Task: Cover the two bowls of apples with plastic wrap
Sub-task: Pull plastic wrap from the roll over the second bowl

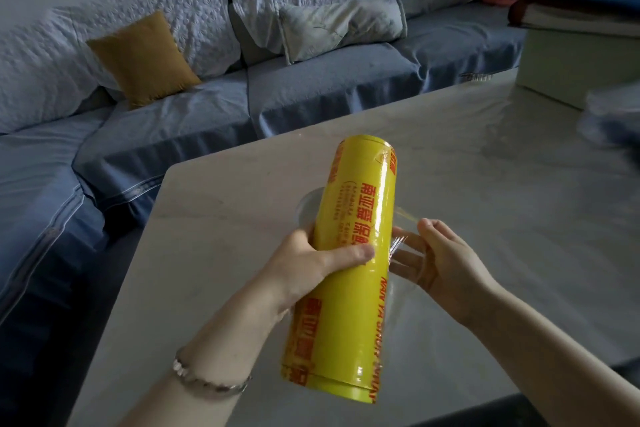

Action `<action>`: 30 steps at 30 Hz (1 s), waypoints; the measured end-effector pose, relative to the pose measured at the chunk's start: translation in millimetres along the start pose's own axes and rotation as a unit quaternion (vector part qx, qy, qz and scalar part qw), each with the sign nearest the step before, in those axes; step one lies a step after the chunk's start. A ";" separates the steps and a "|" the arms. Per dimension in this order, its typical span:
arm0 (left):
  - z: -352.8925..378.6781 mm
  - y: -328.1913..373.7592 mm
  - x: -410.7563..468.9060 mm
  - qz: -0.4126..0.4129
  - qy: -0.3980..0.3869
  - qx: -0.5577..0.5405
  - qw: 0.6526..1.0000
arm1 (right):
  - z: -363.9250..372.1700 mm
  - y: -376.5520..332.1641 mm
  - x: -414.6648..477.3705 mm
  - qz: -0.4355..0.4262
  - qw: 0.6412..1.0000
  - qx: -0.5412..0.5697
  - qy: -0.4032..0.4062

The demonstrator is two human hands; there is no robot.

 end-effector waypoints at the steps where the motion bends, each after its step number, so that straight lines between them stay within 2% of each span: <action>1: 4.3 1.6 1.8 -0.002 -0.016 -0.012 1.000 | -2.6 -0.5 0.4 0.002 1.000 -0.005 0.004; 5: 15.7 -0.5 9.6 0.017 -0.053 -0.051 0.997 | -8.6 -4.5 2.1 -0.006 1.000 -0.020 0.020; 7: 19.0 -2.0 9.4 0.035 -0.071 -0.079 0.994 | -11.0 -3.0 3.9 -0.026 0.994 -0.079 0.074; 10: 20.2 -7.0 8.0 0.044 -0.047 -0.125 0.990 | -11.5 2.3 8.3 -0.076 0.972 -0.154 0.160; 12: 18.0 -10.8 3.8 0.047 -0.010 -0.118 0.992 | -13.2 3.7 10.8 -0.120 0.953 -0.199 0.196; 16: 0.9 -18.9 -7.1 0.022 0.088 0.025 0.996 | -27.2 8.5 10.5 -0.209 0.909 -0.274 0.234; 19: -6.5 -20.5 -15.1 -0.015 0.154 0.172 0.973 | -36.7 23.0 9.0 -0.231 0.885 -0.324 0.240; 24: -0.1 -26.7 -22.0 -0.064 0.223 0.332 0.914 | -42.0 46.9 13.6 -0.207 0.875 -0.374 0.227; 30: 7.3 -33.9 -21.1 -0.103 0.222 0.382 0.891 | -46.8 63.4 17.7 -0.149 0.877 -0.416 0.187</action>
Point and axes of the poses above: each hand's wrist, its own x-axis towards the middle knuckle, its own z-axis out of the palm, y = z × x, the point moved 3 cm from there along x, towards the middle knuckle, and after that the axes turned 4 degrees about x, right-handed, at the moved point
